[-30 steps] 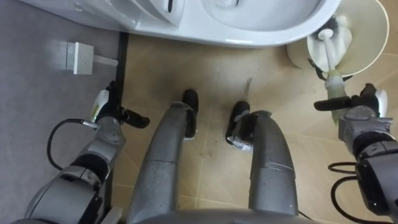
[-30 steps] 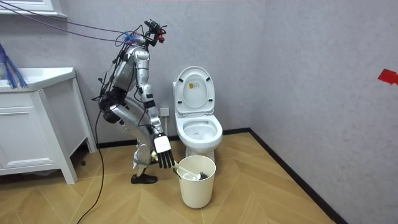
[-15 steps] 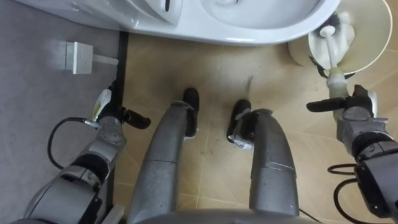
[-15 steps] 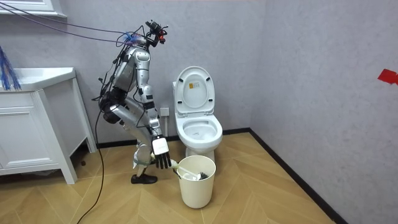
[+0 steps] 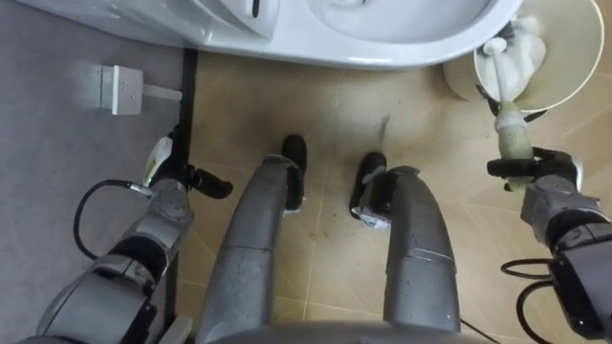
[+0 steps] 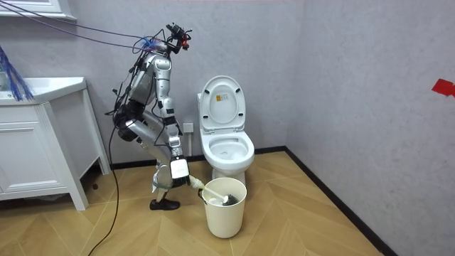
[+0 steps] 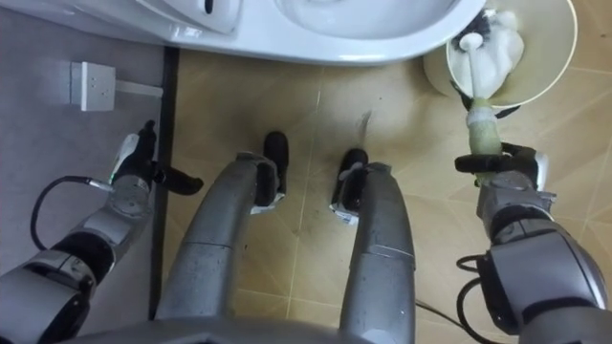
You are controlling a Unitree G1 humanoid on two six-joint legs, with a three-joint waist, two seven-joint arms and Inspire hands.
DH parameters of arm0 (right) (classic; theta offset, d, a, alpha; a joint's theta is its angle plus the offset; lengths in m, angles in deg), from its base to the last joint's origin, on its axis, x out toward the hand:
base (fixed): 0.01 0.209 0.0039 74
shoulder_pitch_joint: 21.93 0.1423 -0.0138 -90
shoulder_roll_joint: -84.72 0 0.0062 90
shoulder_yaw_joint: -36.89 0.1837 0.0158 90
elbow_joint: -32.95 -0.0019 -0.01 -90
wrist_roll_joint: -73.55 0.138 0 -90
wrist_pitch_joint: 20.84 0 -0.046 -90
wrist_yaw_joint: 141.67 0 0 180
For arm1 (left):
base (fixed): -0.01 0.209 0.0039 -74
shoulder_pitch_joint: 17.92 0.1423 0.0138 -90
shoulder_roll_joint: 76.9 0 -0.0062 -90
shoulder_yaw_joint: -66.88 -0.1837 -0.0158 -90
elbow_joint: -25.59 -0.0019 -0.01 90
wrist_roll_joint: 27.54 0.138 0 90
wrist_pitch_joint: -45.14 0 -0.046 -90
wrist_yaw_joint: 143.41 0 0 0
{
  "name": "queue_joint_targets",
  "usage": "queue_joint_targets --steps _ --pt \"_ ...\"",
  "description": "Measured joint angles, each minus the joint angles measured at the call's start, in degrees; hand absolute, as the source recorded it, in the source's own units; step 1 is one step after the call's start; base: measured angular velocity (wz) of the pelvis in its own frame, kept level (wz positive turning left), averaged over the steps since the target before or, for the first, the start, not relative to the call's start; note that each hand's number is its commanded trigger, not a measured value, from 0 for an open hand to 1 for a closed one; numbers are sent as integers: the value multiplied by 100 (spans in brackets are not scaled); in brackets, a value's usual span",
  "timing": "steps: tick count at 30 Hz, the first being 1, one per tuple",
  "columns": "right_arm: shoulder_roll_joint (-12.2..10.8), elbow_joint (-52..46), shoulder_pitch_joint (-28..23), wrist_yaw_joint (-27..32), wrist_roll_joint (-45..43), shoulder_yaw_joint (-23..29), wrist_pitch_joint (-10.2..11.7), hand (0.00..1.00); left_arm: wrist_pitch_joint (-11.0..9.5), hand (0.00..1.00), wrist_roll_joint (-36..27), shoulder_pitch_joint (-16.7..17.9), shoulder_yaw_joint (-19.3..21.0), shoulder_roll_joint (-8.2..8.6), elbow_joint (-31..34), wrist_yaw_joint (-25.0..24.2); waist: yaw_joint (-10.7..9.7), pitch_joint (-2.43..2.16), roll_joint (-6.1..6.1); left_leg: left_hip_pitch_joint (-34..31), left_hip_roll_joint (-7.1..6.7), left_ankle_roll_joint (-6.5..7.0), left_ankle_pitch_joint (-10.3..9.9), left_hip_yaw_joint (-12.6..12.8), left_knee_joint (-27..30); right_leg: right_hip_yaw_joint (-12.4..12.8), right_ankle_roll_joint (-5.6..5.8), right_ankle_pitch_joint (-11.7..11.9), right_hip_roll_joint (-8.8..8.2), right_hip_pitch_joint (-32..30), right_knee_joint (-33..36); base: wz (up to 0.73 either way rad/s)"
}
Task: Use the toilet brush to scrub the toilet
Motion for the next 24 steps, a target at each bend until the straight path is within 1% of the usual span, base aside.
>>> queue_joint_targets --steps 4,6,7,10,17,21,24 --pt "-4 -21 12 14 197 51 -19 100 8 0 0 7 1 0 11 32 36 -1 2 -65 -9 3 -3 -2 45 -5 -9 -9 -20 -60 53 1" --pt "-14 -31 10 28 322 169 -24 100 10 0 0 16 0 2 17 125 67 -14 37 -116 -15 3 -18 -43 113 -77 -25 -23 -59 -74 93 5" --pt "-16 -47 9 47 423 184 -28 100 12 0 -1 15 -3 3 21 149 80 -13 38 -121 -18 3 -18 -44 119 -83 -27 -25 -69 -78 100 4" --pt "-42 -52 4 144 857 193 -75 100 21 0 -17 18 -12 48 23 227 93 -15 43 -117 -78 10 -18 -45 144 -82 -22 -51 -146 -89 181 7" --pt "-103 -59 -25 154 1444 201 -76 100 21 0 -459 42 -16 55 -36 240 105 -16 44 -77 -97 35 -13 -52 164 -97 -2 -60 -166 -29 184 1" --pt "-102 -73 -128 129 1476 201 -77 100 39 0 -526 161 -23 57 70 238 60 -17 44 50 -96 49 -25 -63 159 -110 18 -72 -162 117 161 0" --pt "-108 -75 -168 96 1487 184 -78 100 41 0 -622 168 -121 59 74 233 32 -19 46 139 -94 50 -25 -63 148 -104 20 -72 -152 208 143 0"
